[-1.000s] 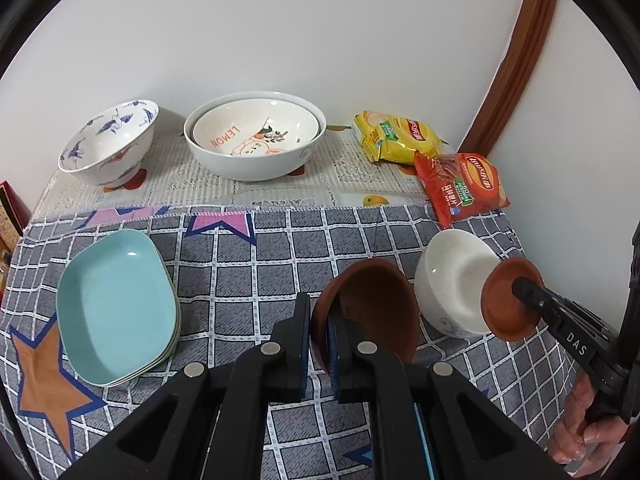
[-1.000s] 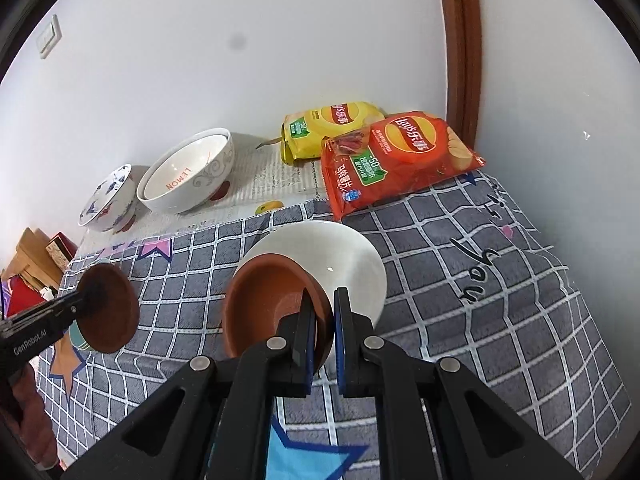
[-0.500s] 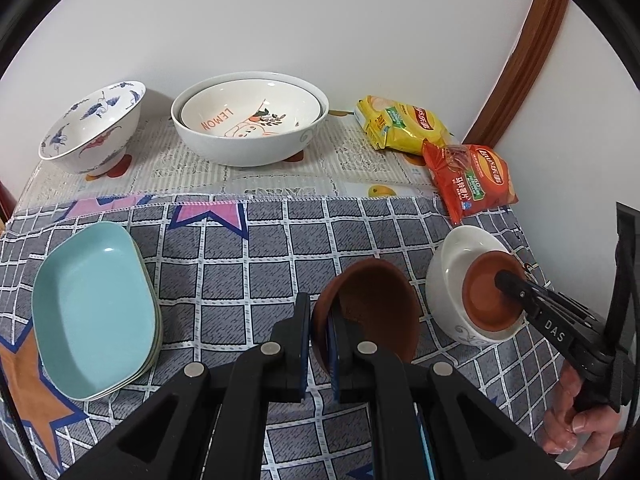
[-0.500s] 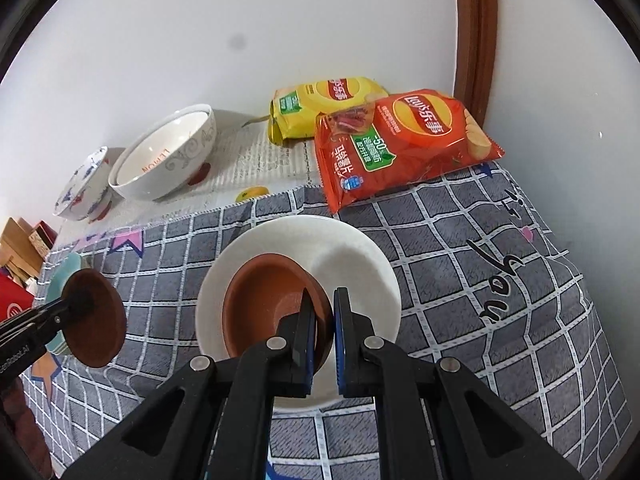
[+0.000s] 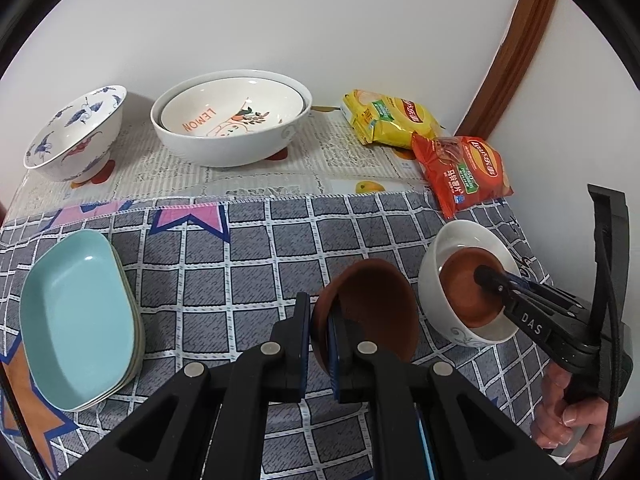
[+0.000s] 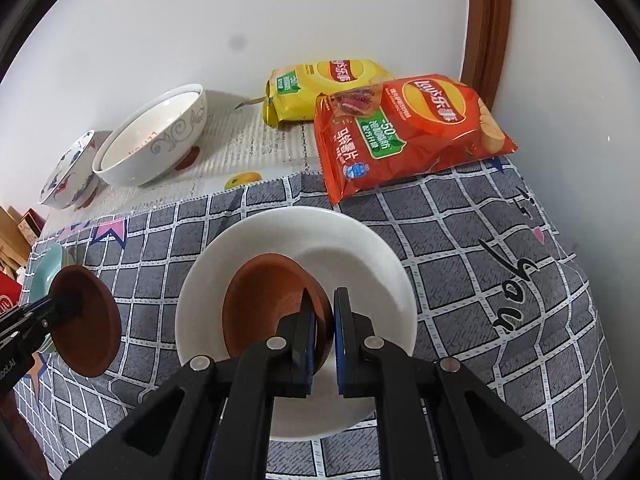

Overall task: Organize plates and bowls
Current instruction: 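Lower the right tool's brown dish into the white bowl while the left tool holds its dish, then open the right tool and withdraw it from the white bowl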

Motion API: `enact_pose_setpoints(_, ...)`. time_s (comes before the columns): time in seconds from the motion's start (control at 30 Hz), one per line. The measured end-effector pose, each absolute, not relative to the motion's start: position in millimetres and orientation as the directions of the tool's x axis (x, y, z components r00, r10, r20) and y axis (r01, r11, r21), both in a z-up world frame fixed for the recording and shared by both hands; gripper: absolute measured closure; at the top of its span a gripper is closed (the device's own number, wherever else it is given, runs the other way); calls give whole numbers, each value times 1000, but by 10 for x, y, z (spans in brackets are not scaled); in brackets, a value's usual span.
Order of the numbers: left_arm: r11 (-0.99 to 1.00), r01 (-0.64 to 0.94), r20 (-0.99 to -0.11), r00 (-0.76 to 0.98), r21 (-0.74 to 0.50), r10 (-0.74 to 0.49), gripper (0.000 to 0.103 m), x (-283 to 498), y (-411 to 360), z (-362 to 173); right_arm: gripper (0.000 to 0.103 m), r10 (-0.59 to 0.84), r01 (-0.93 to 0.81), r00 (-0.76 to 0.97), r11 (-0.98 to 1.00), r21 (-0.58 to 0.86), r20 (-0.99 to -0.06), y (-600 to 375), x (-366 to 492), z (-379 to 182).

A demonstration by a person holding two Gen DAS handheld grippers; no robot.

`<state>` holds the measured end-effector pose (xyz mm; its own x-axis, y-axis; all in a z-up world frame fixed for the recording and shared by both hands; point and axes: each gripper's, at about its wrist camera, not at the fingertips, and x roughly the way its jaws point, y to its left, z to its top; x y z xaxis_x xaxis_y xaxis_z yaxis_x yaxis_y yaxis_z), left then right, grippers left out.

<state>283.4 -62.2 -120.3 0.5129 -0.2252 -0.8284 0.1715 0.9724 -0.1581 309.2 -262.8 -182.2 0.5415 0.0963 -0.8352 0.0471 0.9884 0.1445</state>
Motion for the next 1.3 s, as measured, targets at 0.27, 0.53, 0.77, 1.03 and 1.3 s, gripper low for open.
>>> enact_pose_setpoints(0.27,973,171,-830,511,-155,-222,95,2840,-628,-1222,94,99,38,522,989,139,-847,-2614,3127,-1848)
enact_pose_setpoints(0.53,973,170,-832,509,-155,-222,95,2847,-628,-1230,94,92,47,503,990,133,-859,-2630,3168,-1868)
enact_pose_setpoints(0.77,973,170,-835,504,-155,-221,95,2855,-625,-1248,95,93,36,494,991,127,-864,-2617,3176,-1894)
enact_pose_setpoints(1.03,973,166,-839,497,-159,-222,95,2868,-614,-1279,95,53,17,471,997,69,-880,-2552,3212,-1925)
enact_pose_setpoints(1.3,974,161,-841,495,-159,-219,95,2895,-596,-1300,93,5,-1,443,1000,5,-897,-2475,3271,-1968)
